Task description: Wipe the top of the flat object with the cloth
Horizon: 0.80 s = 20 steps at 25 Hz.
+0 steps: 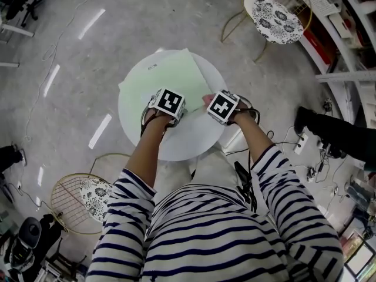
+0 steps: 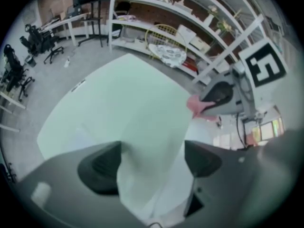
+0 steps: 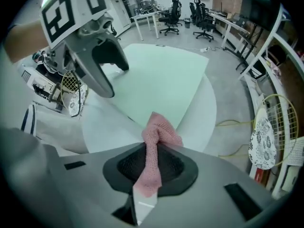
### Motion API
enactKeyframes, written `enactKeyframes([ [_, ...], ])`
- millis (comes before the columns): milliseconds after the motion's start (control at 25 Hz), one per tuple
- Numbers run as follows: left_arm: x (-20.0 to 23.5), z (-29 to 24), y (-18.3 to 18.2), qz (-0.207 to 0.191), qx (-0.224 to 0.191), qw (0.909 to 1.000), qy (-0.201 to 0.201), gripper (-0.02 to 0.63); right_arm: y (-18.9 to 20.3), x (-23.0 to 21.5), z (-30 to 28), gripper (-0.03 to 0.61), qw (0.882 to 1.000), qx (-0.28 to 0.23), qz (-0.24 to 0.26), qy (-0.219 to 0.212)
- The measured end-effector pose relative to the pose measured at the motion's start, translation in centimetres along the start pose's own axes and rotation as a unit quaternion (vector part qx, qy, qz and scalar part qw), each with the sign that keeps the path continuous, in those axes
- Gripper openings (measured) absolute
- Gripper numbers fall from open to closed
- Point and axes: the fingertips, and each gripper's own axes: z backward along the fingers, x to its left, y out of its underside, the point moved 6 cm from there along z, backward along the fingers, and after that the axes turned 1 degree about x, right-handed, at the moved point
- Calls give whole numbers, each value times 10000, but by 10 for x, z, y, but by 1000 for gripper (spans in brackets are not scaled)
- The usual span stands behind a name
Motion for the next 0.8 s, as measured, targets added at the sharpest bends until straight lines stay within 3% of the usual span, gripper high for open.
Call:
enactKeyframes([
  [200, -14, -3, -9, 84, -56, 9994, 328, 417, -10, -45, 5, 51, 9981, -17, -113, 613],
  [440, -25, -7, -24, 34, -101, 9986, 527, 377, -37, -91, 7, 51, 9933, -606, -373, 911],
  [640, -19, -8, -28, -505, 22, 9984, 263, 324, -49, -98, 7, 51, 9901, -1033, -494, 815],
  [720, -15, -8, -28, -577, 62, 9981, 228, 270, -44, -91, 3, 51, 9908, -1064, -605, 583],
  [800, -13, -7, -28, -575, 128, 9980, 237, 265, -39, -82, -2, 51, 9907, -1101, -704, 370],
])
